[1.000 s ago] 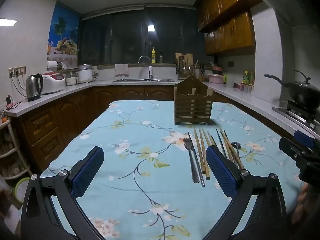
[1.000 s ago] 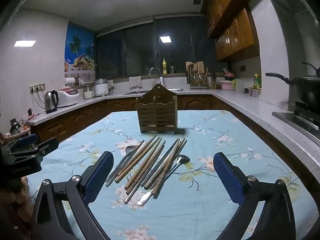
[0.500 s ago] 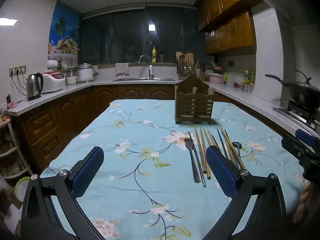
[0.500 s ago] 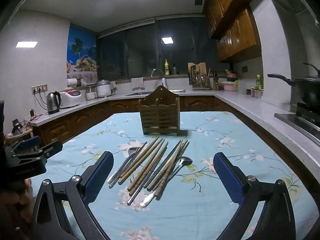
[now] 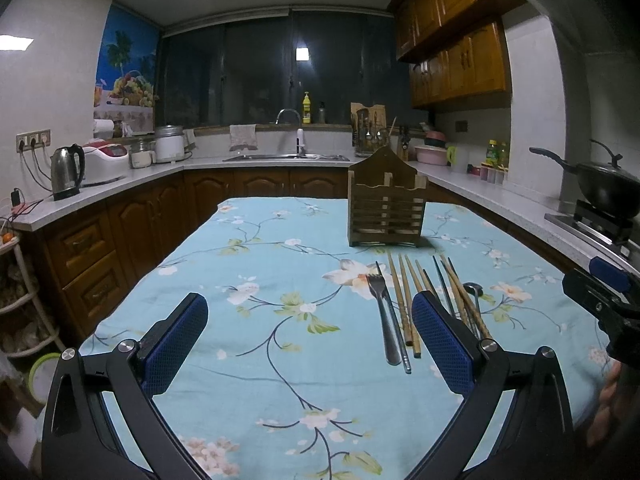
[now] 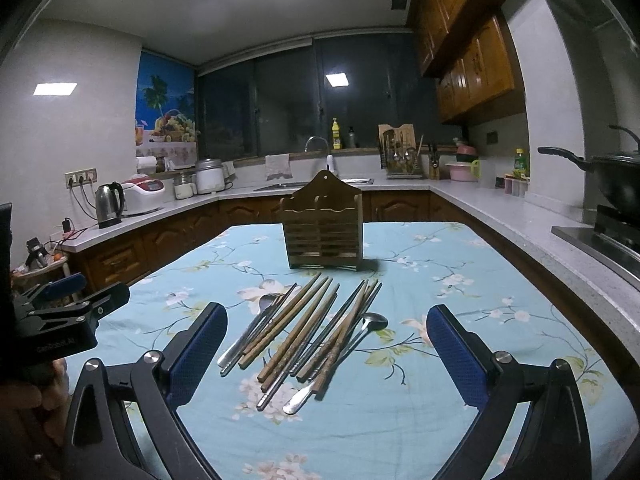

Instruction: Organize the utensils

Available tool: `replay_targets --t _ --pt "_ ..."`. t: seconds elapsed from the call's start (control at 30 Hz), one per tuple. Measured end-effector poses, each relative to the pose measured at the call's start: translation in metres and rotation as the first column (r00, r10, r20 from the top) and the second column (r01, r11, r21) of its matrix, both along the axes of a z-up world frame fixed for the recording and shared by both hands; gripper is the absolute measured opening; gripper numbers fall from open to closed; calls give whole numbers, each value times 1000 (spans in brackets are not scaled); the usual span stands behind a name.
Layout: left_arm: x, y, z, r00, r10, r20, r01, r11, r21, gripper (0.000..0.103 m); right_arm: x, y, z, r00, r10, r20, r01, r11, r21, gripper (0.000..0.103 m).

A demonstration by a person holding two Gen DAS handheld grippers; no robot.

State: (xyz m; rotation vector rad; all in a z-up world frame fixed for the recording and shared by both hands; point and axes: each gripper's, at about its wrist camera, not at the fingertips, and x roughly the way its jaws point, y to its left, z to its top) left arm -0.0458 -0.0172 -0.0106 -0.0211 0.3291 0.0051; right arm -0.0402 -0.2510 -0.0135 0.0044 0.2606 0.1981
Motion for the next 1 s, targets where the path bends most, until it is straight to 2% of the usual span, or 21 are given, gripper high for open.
replay_targets --t 0.23,0.47,0.77,0.9,1.0 --pt "3 -1 -2 1000 -5 -14 5 1000 -6 103 1 1 -1 1000 0 11 0 1000 3 101" --pt "18 1 -5 997 -26 -77 23 999 -39 103 6 -2 -1 999 1 -41 -1 1000 22 101" --pt "55 3 -3 972 -118 -204 89 986 -143 103 34 -14 -1 984 1 -180 3 1000 24 100" --pt "73 4 -4 961 -132 -244 92 981 -169 100 48 -21 -4 974 2 -225 9 999 48 89" --pt "91 4 -8 941 -161 -299 101 973 -208 95 62 -27 -9 957 13 -289 12 996 87 77"
